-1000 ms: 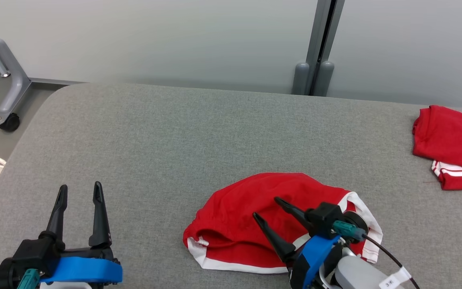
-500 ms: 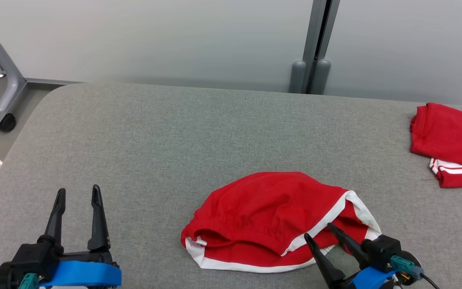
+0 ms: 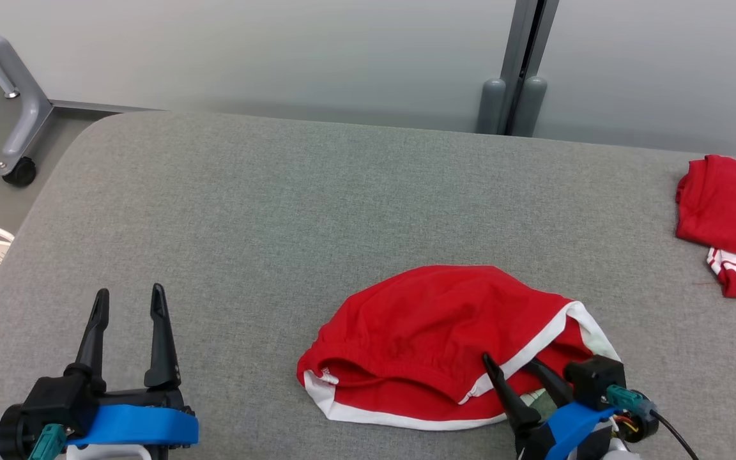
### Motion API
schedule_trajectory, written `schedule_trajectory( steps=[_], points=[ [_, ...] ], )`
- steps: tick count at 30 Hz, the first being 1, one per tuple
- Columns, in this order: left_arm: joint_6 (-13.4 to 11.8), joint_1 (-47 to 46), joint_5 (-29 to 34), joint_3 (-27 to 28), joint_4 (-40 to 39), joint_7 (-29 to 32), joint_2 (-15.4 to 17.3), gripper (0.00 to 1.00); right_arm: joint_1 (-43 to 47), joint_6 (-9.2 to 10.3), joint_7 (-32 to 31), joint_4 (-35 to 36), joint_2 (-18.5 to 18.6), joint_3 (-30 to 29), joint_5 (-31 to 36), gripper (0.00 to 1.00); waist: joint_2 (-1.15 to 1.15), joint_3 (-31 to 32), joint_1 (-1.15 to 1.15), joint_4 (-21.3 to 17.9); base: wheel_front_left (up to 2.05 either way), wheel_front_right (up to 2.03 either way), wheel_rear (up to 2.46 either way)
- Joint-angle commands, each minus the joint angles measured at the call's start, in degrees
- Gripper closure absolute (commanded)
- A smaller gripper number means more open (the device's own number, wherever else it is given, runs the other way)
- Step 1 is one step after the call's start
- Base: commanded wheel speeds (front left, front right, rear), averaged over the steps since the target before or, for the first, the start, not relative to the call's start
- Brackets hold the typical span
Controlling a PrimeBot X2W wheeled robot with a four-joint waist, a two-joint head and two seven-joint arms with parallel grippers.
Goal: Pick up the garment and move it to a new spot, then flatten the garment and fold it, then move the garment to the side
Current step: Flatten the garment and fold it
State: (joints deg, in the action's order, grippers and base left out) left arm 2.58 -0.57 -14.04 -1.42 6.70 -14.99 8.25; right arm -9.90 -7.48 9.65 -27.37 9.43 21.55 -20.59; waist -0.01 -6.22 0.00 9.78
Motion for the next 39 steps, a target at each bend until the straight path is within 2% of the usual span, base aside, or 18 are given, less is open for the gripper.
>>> schedule_trajectory(
  steps=[1,7,13,22,26,27,28,29,30,35,39],
  points=[
    [0.3,-1.4,0.2,-0.3,0.1,-0.3,-0.2,0.00,-2.0,-0.03,0.8,-0.9,-0.2,1.0,-0.7,1.00,0.01,-0.2,0.00,0.4,0.00,0.00,0.00],
    [0.2,-1.6,0.2,-0.1,0.2,-0.3,-0.3,0.00,-8.6,-0.03,2.6,0.4,-0.5,3.6,-1.4,1.00,0.01,-0.5,0.00,0.7,0.00,0.00,0.00],
    [0.7,-2.8,0.5,-1.0,0.8,-0.3,-1.1,0.00,-19.5,-0.03,-0.7,-2.0,-1.6,7.3,-2.3,1.00,0.01,-1.2,0.00,2.1,0.00,0.00,0.00],
    [2.0,-5.9,0.5,-2.4,2.1,-0.3,-2.2,0.00,-38.9,-0.02,-2.2,-17.7,-2.7,15.3,-3.1,1.00,0.01,-4.1,0.00,6.6,0.00,0.00,0.00],
    [2.4,-6.9,0.5,-2.4,2.8,-0.3,-2.6,0.00,-45.1,-0.02,-0.6,-25.2,-3.7,19.4,-4.0,1.00,0.01,-5.4,0.00,7.7,0.00,0.00,0.00],
    [2.5,-7.2,0.6,-2.5,2.9,-0.3,-2.8,0.00,-46.3,-0.02,-0.3,-27.1,-3.9,20.4,-4.3,0.70,0.01,-5.6,0.00,7.9,0.00,0.00,0.00],
    [2.5,-7.2,0.6,-2.5,2.9,-0.3,-2.8,0.00,-46.3,-0.02,-0.3,-27.1,-3.9,20.4,-4.3,0.70,0.01,-5.6,0.00,7.9,0.00,0.00,0.00],
    [2.6,-7.3,0.7,-2.5,3.1,-0.3,-2.9,0.00,-47.3,-0.02,0.2,-28.7,-4.1,21.4,-4.4,0.51,0.01,-5.8,0.00,8.2,0.00,0.00,0.00],
    [2.7,-7.3,0.8,-2.6,3.3,-0.3,-3.0,0.00,-47.9,-0.02,0.6,-30.2,-4.3,21.9,-5.1,0.00,0.01,-5.8,0.00,8.3,0.00,0.00,0.00],
    [3.0,-7.6,1.1,-1.9,3.9,-0.3,-3.2,0.00,-47.5,-0.02,3.9,-33.5,-5.2,24.3,-8.4,0.00,0.01,-5.1,0.00,7.3,0.00,0.00,0.00],
    [3.0,-6.3,1.6,-1.1,3.9,-0.3,-2.9,0.00,-44.5,-0.02,5.3,-31.5,-3.6,25.3,-10.5,0.00,0.01,-3.7,0.00,5.1,0.00,0.00,0.00]
  ],
)
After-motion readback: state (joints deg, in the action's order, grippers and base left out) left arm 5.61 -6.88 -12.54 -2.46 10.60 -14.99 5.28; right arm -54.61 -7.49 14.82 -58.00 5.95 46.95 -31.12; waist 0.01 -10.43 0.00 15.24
